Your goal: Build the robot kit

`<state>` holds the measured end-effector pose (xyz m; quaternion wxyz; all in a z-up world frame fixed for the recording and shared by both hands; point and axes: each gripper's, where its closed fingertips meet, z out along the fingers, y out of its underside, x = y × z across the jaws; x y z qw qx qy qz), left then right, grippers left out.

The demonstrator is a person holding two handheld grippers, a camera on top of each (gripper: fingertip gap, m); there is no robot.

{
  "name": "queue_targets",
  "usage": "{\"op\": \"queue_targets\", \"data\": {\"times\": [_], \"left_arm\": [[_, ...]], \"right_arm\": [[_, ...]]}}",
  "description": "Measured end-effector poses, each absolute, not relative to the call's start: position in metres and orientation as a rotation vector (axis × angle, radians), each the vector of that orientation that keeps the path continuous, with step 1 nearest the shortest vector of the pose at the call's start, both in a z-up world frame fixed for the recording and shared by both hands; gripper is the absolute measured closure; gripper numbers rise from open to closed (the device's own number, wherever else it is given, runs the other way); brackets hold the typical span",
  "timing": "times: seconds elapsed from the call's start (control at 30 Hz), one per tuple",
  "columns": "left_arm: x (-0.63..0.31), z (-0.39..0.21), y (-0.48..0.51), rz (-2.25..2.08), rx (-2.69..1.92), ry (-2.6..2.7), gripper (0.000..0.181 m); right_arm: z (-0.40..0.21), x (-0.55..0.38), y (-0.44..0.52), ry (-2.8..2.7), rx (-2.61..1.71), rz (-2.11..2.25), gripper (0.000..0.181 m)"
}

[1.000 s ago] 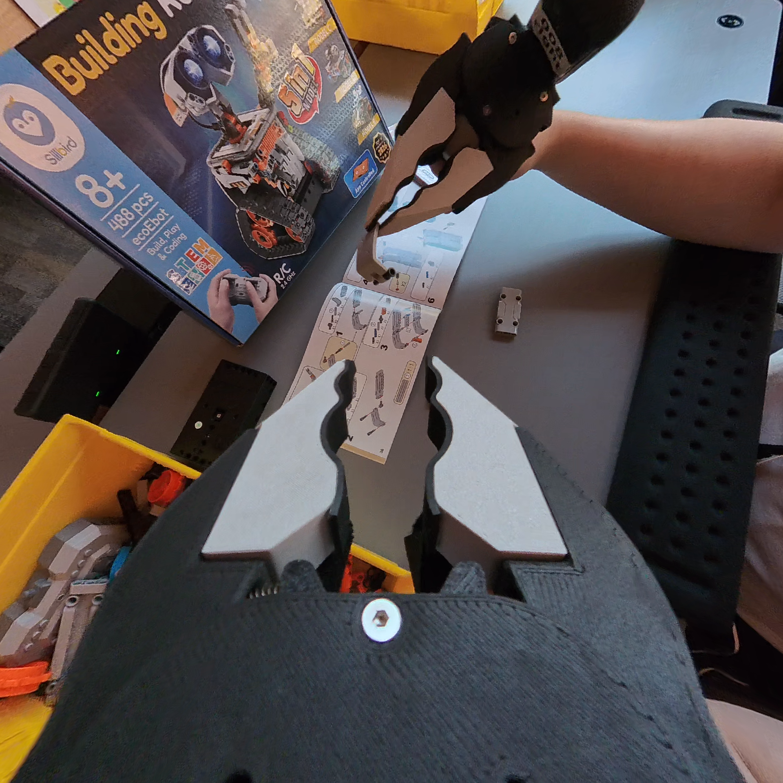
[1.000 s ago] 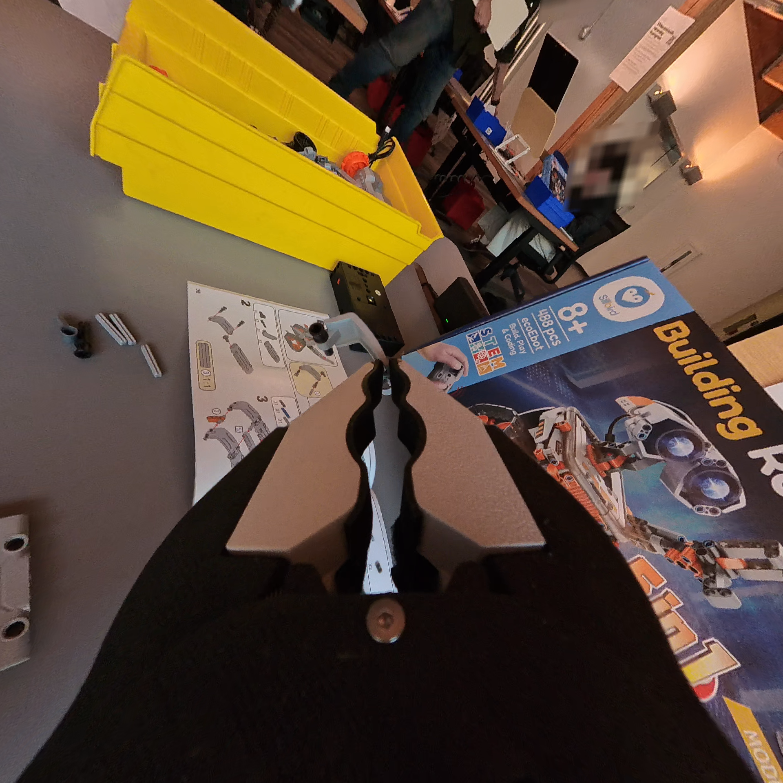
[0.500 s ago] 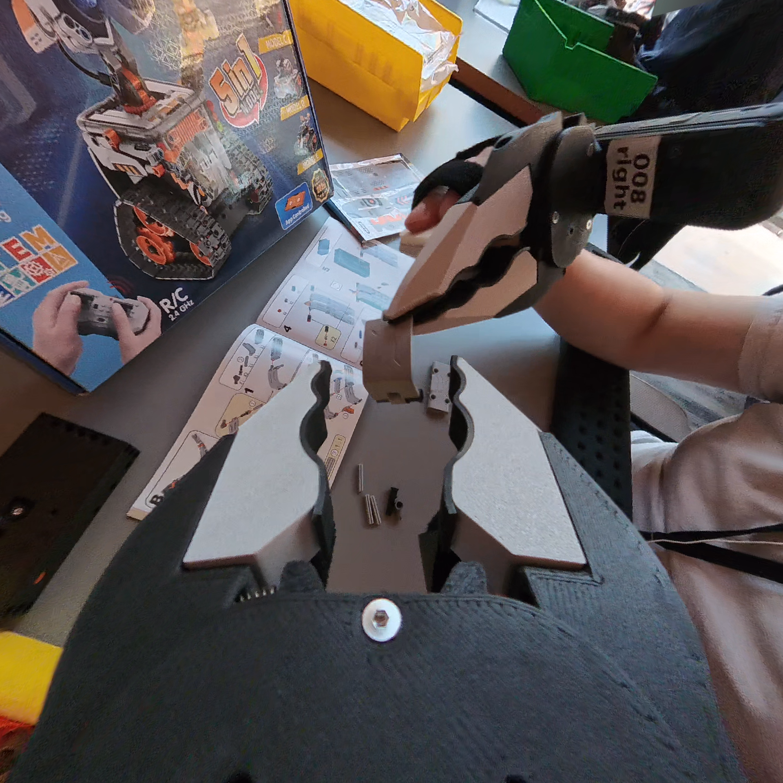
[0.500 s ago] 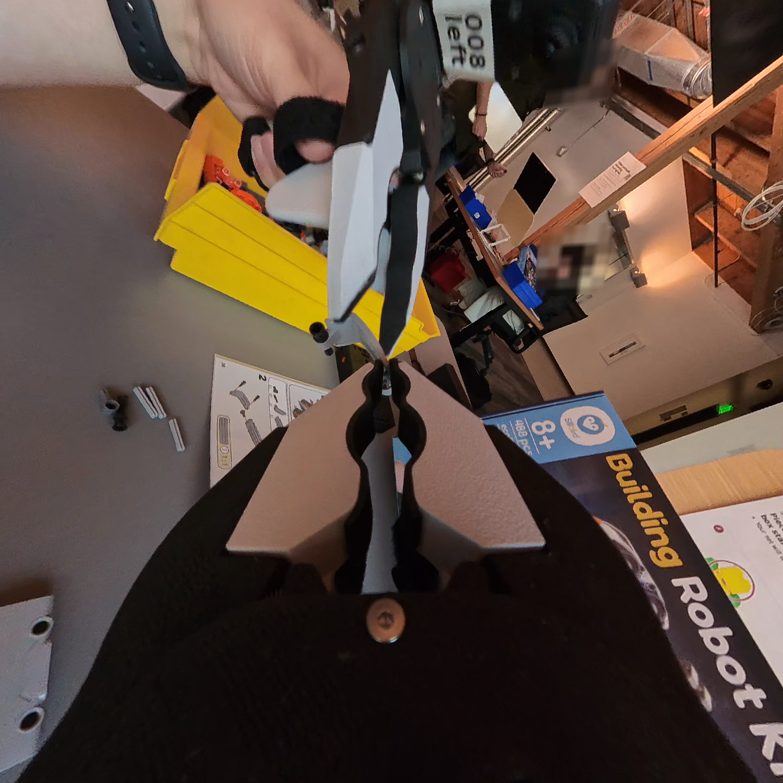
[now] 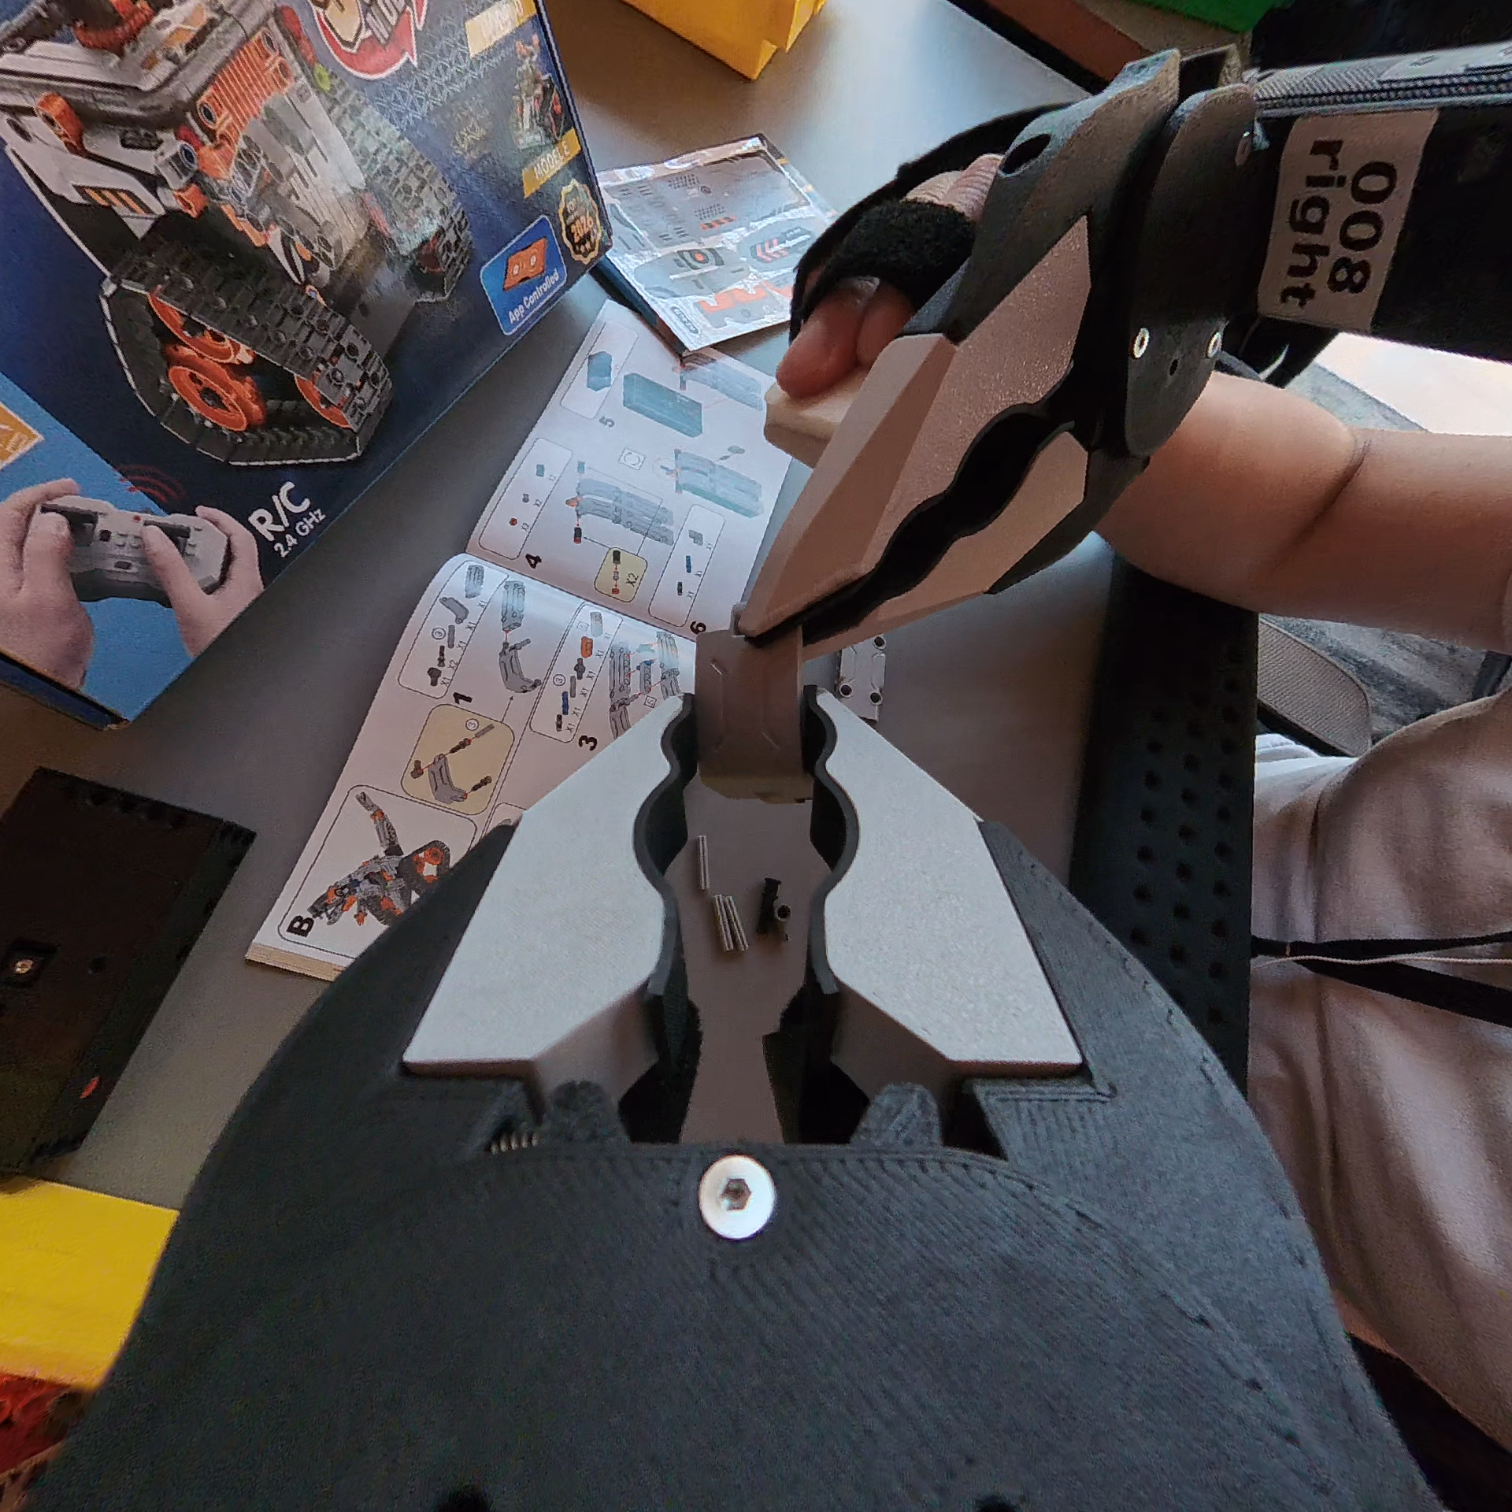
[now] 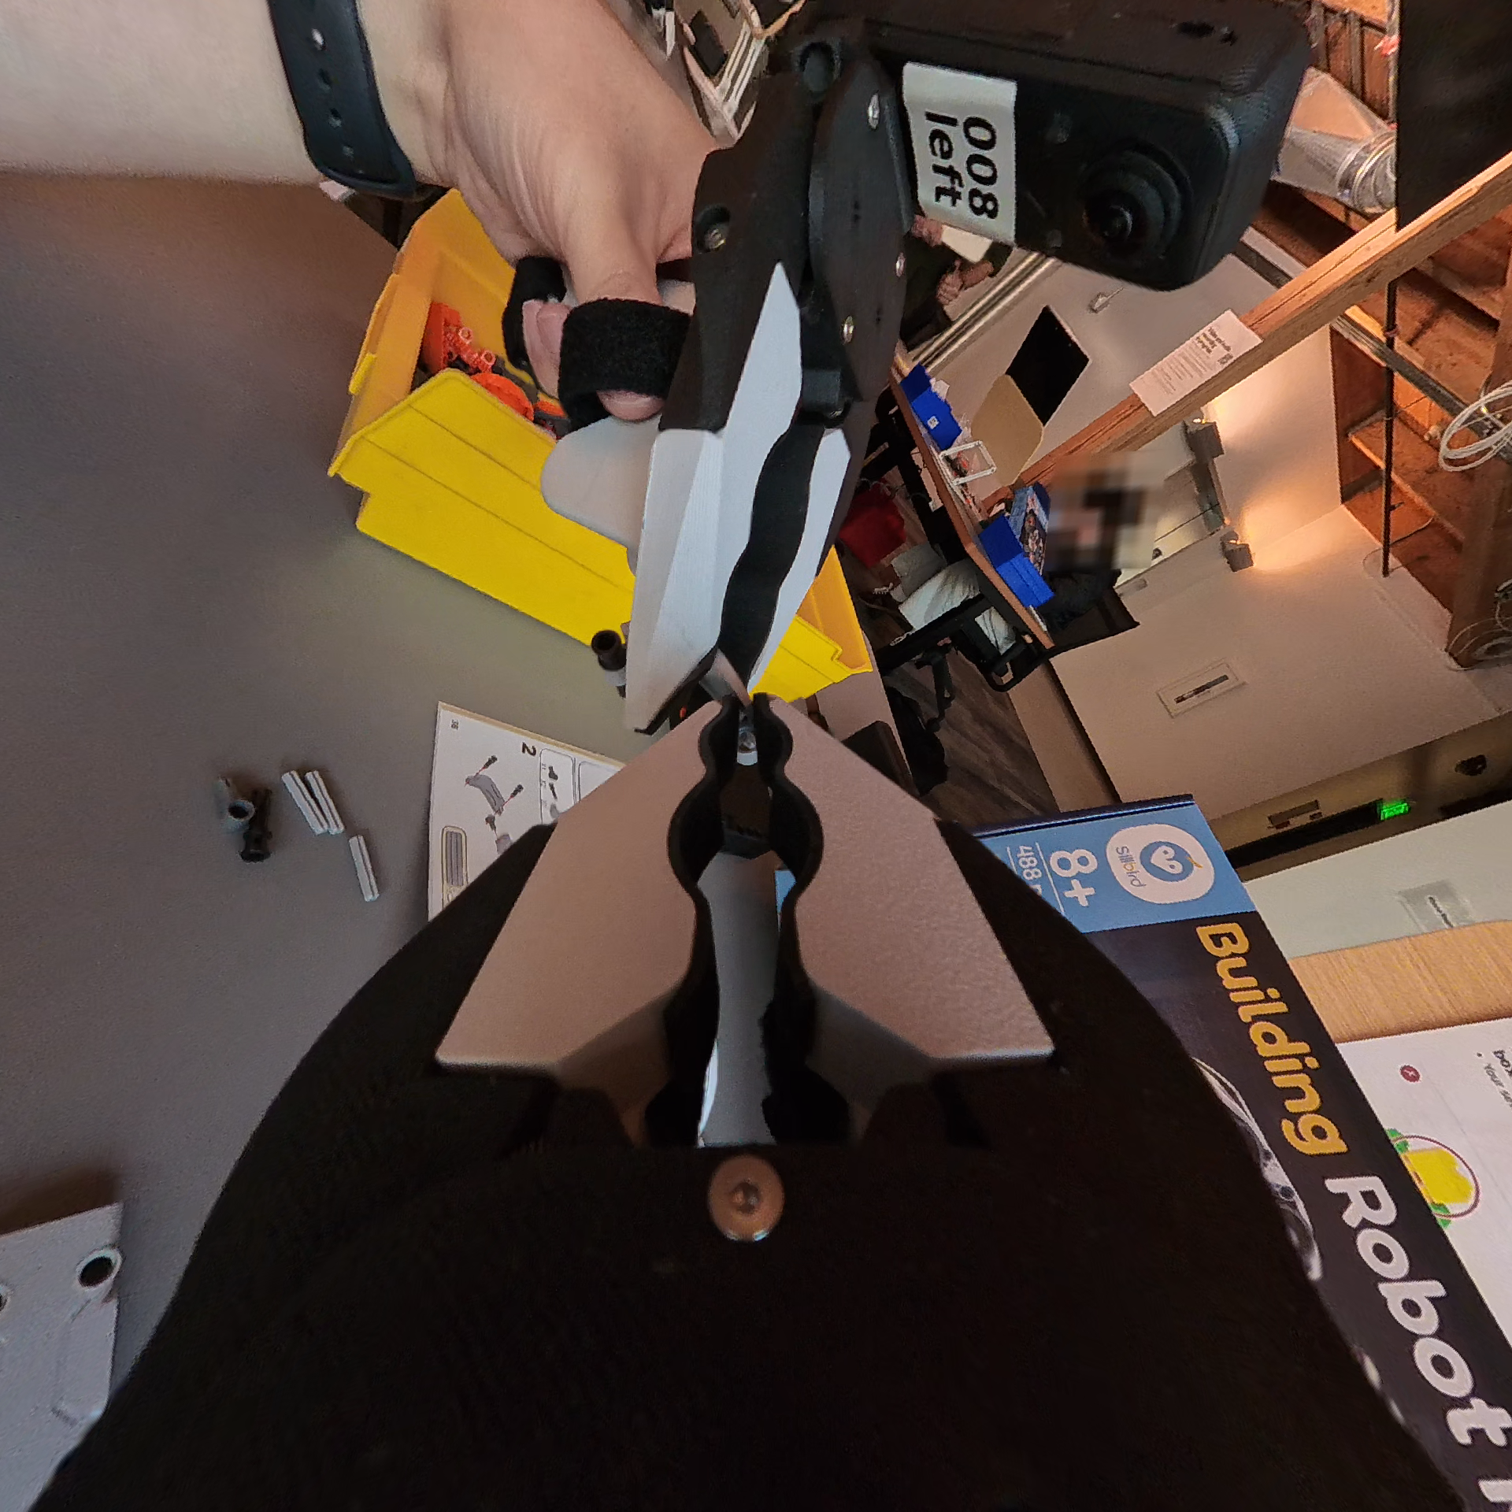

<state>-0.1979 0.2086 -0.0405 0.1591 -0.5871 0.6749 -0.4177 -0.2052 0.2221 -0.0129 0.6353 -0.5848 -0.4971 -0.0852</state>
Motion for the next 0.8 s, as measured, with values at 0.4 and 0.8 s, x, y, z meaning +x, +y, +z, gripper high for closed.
{"op": "queue_targets", "data": {"times": [0.4,0.8], "left_arm": [[-0.237,0.007,0.246,-1.168,-1.663,1.712,0.157],[-0.241,0.011,0.244,-1.178,-1.652,1.712,0.157]], "right_arm": [[-0.142,-0.231,0.186,-1.262,-1.889,0.530,0.162],[-0.175,-0.250,0.181,-1.353,-1.951,0.558,0.174]]}}
